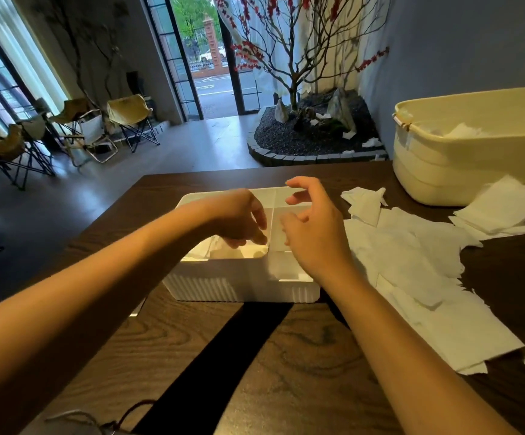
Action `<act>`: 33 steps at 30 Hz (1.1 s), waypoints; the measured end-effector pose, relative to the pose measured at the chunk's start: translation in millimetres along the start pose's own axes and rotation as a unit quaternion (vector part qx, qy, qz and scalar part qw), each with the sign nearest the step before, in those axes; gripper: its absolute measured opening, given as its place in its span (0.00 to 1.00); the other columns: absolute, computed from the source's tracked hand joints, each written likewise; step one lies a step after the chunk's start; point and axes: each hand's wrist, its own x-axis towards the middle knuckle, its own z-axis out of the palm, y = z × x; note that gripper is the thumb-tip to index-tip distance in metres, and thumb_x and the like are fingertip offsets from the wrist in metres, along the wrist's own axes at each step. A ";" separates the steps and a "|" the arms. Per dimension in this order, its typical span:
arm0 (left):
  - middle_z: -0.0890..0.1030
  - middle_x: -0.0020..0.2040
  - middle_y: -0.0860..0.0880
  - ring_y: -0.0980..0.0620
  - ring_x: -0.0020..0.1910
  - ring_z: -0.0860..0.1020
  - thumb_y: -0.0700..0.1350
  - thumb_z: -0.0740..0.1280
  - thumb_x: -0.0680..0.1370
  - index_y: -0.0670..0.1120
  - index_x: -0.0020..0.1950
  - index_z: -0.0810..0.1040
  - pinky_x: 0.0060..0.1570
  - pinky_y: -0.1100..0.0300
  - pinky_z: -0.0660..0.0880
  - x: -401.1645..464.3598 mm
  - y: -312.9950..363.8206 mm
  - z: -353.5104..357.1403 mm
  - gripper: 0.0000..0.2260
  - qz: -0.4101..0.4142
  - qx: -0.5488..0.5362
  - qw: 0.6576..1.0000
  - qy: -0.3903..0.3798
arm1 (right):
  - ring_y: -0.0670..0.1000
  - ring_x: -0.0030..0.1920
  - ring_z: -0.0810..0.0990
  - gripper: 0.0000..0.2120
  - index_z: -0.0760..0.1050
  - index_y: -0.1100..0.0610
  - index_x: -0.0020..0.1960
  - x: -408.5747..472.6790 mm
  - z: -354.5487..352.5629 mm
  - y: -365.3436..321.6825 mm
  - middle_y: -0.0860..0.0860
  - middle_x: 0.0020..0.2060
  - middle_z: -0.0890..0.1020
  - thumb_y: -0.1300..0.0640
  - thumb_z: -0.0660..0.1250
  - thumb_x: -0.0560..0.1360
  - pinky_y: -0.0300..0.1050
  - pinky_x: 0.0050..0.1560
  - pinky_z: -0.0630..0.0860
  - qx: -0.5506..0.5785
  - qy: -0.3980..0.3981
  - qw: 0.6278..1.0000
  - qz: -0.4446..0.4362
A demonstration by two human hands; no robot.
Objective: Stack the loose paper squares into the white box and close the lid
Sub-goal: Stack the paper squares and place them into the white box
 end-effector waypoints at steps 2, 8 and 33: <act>0.81 0.44 0.51 0.52 0.42 0.81 0.43 0.70 0.80 0.50 0.50 0.80 0.41 0.63 0.77 -17.3 6.0 -7.9 0.02 0.034 0.011 0.996 0.081 | 0.54 0.48 0.80 0.16 0.73 0.46 0.58 3.3 -17.8 -2.5 0.45 0.49 0.78 0.63 0.63 0.75 0.61 0.48 0.81 0.018 0.021 0.999 0.020; 0.82 0.49 0.53 0.54 0.48 0.80 0.47 0.72 0.78 0.51 0.54 0.81 0.43 0.63 0.75 -41.9 68.8 31.5 0.06 0.188 -0.026 0.971 0.148 | 0.53 0.46 0.81 0.11 0.78 0.45 0.48 -7.5 -105.5 -2.0 0.48 0.44 0.81 0.61 0.64 0.76 0.59 0.50 0.80 -0.127 0.005 0.990 0.068; 0.64 0.75 0.47 0.46 0.73 0.64 0.65 0.76 0.67 0.59 0.78 0.59 0.70 0.47 0.68 3.1 110.8 118.1 0.44 0.202 0.026 0.978 0.053 | 0.50 0.58 0.73 0.31 0.66 0.48 0.74 -37.9 -196.0 25.8 0.51 0.64 0.72 0.45 0.72 0.75 0.45 0.53 0.72 -0.287 -0.114 0.906 0.291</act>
